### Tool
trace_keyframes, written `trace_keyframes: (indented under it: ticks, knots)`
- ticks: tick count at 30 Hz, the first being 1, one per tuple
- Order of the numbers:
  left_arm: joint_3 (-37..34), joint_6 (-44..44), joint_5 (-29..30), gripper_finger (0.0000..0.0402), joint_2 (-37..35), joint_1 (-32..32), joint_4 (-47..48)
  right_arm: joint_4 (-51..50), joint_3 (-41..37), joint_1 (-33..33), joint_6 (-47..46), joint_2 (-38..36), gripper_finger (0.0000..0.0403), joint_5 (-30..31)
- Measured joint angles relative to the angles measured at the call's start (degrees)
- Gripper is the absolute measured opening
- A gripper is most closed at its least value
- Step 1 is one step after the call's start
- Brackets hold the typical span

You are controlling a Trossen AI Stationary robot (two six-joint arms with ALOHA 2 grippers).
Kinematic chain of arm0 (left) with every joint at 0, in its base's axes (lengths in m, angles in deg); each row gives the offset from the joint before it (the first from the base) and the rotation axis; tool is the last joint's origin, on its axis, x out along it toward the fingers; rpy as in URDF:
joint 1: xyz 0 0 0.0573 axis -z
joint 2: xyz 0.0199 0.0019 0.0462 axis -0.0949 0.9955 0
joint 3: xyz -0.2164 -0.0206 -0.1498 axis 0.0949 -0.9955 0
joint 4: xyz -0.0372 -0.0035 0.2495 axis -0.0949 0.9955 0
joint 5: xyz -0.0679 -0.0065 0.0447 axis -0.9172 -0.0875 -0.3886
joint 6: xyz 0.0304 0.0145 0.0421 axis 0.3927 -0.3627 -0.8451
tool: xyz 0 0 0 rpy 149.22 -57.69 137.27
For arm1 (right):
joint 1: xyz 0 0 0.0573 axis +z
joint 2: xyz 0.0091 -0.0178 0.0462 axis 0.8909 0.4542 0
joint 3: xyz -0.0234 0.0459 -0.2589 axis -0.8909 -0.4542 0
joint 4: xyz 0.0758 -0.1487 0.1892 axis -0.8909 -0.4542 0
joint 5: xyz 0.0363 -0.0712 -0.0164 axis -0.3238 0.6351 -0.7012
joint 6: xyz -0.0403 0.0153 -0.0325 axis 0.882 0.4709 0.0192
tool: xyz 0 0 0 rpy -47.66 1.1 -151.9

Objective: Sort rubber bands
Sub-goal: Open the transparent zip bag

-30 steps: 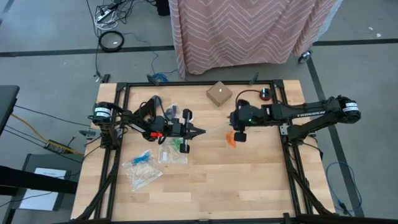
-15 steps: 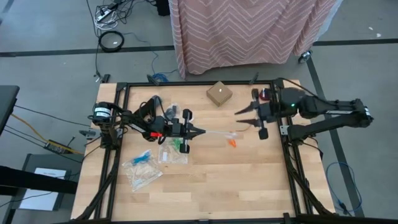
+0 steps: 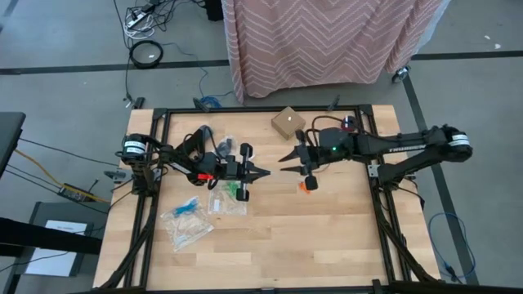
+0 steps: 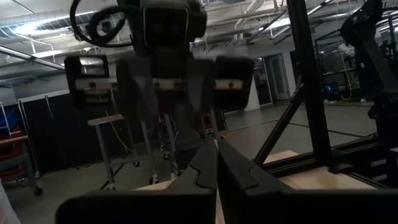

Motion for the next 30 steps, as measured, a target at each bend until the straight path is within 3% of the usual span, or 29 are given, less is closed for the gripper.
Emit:
trace_keyframes:
  ticks: [30]
  knots:
    - [0.0,0.0,0.0,0.0006,0.0,0.0,-0.2,-0.8,0.1,-0.7,-7.2,2.9,0.0112,-1.8]
